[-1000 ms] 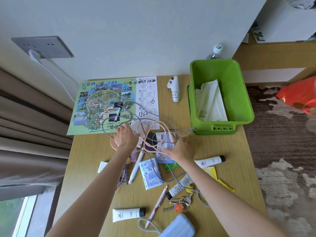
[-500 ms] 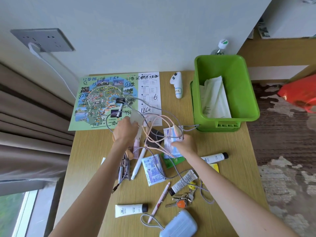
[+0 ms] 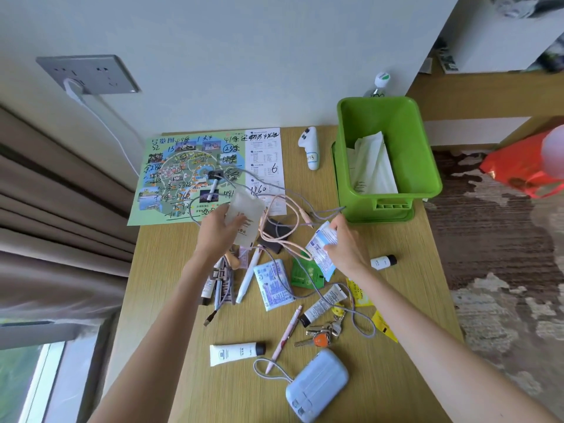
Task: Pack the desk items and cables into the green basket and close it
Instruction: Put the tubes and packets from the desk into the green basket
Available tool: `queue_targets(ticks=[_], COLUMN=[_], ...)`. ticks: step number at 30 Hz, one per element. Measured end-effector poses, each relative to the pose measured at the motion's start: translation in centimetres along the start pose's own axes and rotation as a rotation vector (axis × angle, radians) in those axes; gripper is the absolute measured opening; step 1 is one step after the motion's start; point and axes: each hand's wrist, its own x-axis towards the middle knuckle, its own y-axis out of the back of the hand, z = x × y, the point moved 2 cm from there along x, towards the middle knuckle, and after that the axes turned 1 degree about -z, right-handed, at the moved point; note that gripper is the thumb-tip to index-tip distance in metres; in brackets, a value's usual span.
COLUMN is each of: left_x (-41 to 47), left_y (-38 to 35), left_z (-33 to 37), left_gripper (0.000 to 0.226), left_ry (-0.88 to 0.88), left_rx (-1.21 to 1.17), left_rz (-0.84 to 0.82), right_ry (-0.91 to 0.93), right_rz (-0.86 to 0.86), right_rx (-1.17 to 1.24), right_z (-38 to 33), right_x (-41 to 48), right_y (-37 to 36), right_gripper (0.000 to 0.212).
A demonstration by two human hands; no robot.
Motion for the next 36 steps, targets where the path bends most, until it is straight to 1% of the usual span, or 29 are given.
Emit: queue_targets(ticks=[2,5,7,9,11,12,14,16,18,20,22,25,26,27,29,31,33,35,36], left_x=[-0.7,-1.8,-2.7,-3.6,-4.6,-5.1,-6.3,-7.7,-9.0,-10.1,-11.1,-12.4,-12.7,-12.9,-13.2,-13.5,-13.5,-13.6,-13.6], left_y=[0.2,0.6,0.7,0.7,0.5,0.3,-0.3,-1.1,-1.8,-2.3,-2.8,-3.6,-3.8,-4.0,-4.4,-4.6,-4.6,-4.5,-4.5], left_z=[-0.4,-1.4,-2.3,-3.4,-4.8,-5.5,-6.9,-8.1,-9.2,-10.2,-11.1,-12.1,-12.4,-12.6,-13.1,-13.5,-13.7,-13.9,-14.0], left_gripper=[0.018,0.02,0.021,0.021,0.023,0.029,0.048,0.06,0.06,0.058,0.063,0.072,0.073,0.074,0.072,0.067,0.06,0.059,0.057], left_ry=[-0.025,-0.026,-0.029,-0.017,0.011,0.022,0.026,0.019,0.026,0.0,-0.063,-0.155,-0.177,-0.198,-0.24,-0.276,-0.308,-0.328,-0.334], left_rx=[-0.026,-0.081,-0.12,-0.104,-0.038,0.024,0.194,0.334,0.379,0.413,0.487,0.562,0.588,0.623,0.686,0.701,0.688,0.681,0.687], left_rz=[-0.072,-0.247,-0.382,-0.499,-0.618,-0.681,-0.796,-0.893,-0.959,-0.972,-0.934,-0.847,-0.818,-0.791,-0.739,-0.688,-0.641,-0.629,-0.631], right_ry=[-0.023,-0.078,-0.096,-0.104,-0.114,-0.126,-0.145,-0.149,-0.158,-0.171,-0.182,-0.189,-0.193,-0.206,-0.235,-0.254,-0.254,-0.226,-0.192], right_rz=[0.054,0.119,0.157,0.184,0.228,0.255,0.283,0.256,0.211,0.179,0.148,0.095,0.082,0.071,0.062,0.084,0.13,0.168,0.181], right_rx=[-0.031,-0.004,0.039,0.066,0.118,0.166,0.308,0.439,0.568,0.677,0.723,0.705,0.689,0.678,0.692,0.692,0.561,0.353,0.224], right_z=[-0.1,0.2,0.7,1.1,1.4,1.5,1.5,1.4,1.3,1.2,0.9,0.6,0.7,0.8,1.1,1.6,2.2,3.0,3.2], right_x=[-1.0,-2.6,-3.5,-4.5,-5.5,-6.1,-7.3,-8.5,-9.6,-10.7,-11.7,-12.9,-13.2,-13.4,-13.5,-13.5,-13.3,-13.1,-12.9], right_y=[0.4,0.8,0.9,0.7,0.4,0.1,-0.6,-1.5,-2.5,-3.3,-4.0,-4.6,-4.7,-4.8,-4.9,-5.1,-5.4,-5.6,-5.6], right_gripper=[0.043,0.048,0.042,0.029,0.019,0.018,0.017,0.018,0.019,0.02,0.019,0.015,0.02,0.021,0.013,0.01,0.021,0.039,0.042])
